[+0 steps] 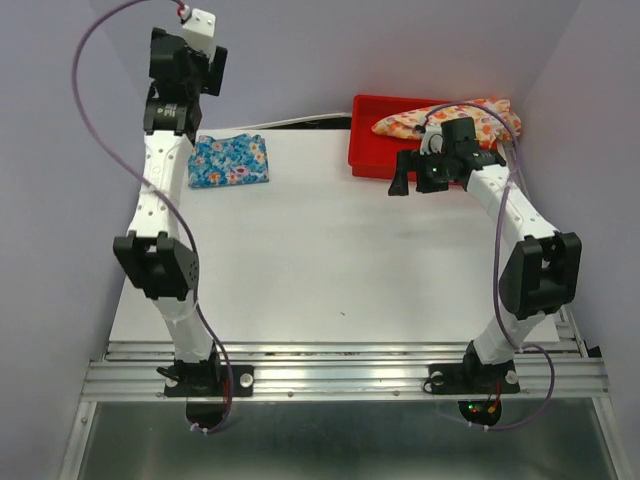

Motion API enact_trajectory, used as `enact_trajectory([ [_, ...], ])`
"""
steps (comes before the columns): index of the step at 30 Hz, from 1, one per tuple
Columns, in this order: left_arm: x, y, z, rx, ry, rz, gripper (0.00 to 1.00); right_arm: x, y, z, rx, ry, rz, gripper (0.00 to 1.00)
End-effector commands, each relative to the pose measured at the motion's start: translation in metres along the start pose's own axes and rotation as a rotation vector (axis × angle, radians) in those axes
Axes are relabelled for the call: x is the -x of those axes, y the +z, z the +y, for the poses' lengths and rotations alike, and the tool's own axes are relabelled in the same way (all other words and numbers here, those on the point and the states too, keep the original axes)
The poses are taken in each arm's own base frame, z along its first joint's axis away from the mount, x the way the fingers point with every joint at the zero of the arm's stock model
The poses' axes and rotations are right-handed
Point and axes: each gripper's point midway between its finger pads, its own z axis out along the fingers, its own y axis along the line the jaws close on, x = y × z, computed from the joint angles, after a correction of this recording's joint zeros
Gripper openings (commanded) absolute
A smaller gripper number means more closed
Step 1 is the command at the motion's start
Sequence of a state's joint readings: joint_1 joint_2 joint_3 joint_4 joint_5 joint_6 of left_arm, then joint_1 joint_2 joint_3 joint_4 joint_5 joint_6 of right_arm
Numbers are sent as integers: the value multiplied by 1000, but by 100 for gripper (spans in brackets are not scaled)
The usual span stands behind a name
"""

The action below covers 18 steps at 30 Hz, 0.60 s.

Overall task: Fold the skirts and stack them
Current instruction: Neatly place the folded skirt to the corner, then grab the skirt from the pile

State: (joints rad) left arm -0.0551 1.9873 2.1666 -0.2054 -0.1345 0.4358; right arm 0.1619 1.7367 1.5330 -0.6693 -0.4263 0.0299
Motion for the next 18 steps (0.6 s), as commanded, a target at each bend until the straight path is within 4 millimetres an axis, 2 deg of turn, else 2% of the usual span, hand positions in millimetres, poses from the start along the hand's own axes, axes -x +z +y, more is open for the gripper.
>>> enact_trajectory([
  [1,50,-79,-18,-170,-53,-71,98,67,-53,-4,-102,-121,-231,100],
  [2,37,-98,-31,-230,-86,-17,98,73,-58,-8,-135,-137,-251,100],
  [3,27,-107,-43,-277,-88,13,98,80,-66,-14,-161,-143,-277,100],
  [4,34,-130,-47,-306,-100,1,99,88,-73,-20,-189,-156,-302,100],
  [5,3,-136,-64,-350,-110,73,99,97,-78,-26,-228,-178,-330,100],
  [7,-11,-157,-79,-427,-138,85,98,111,-80,-37,-289,-260,-347,100],
  [8,-20,-179,-93,-510,-151,67,99,127,-87,-40,-322,-304,-382,100],
  [9,-25,-191,-103,-568,-158,57,99,135,-88,-45,-352,-378,-382,100],
  [10,-27,-204,-110,-620,-150,35,99,147,-84,-52,-374,-416,-386,100],
  [11,-31,-225,-122,-691,-160,2,99,156,-82,-58,-402,-453,-393,100],
  [13,-33,-243,-132,-753,-180,-17,99,170,-73,-68,-435,-558,-387,100],
  [14,-39,-255,-140,-797,-191,-19,99,175,-52,-81,-445,-585,-374,100],
  [15,-41,-260,-146,-823,-196,-20,99,190,-51,-84,-468,-635,-393,100],
  [16,-44,-264,-149,-843,-205,-13,99,197,-43,-90,-479,-655,-394,100],
  [17,-51,-270,-157,-879,-220,5,99,211,-25,-101,-492,-678,-396,100],
  [18,-55,-272,-160,-892,-228,16,99,216,-14,-106,-493,-694,-395,100],
])
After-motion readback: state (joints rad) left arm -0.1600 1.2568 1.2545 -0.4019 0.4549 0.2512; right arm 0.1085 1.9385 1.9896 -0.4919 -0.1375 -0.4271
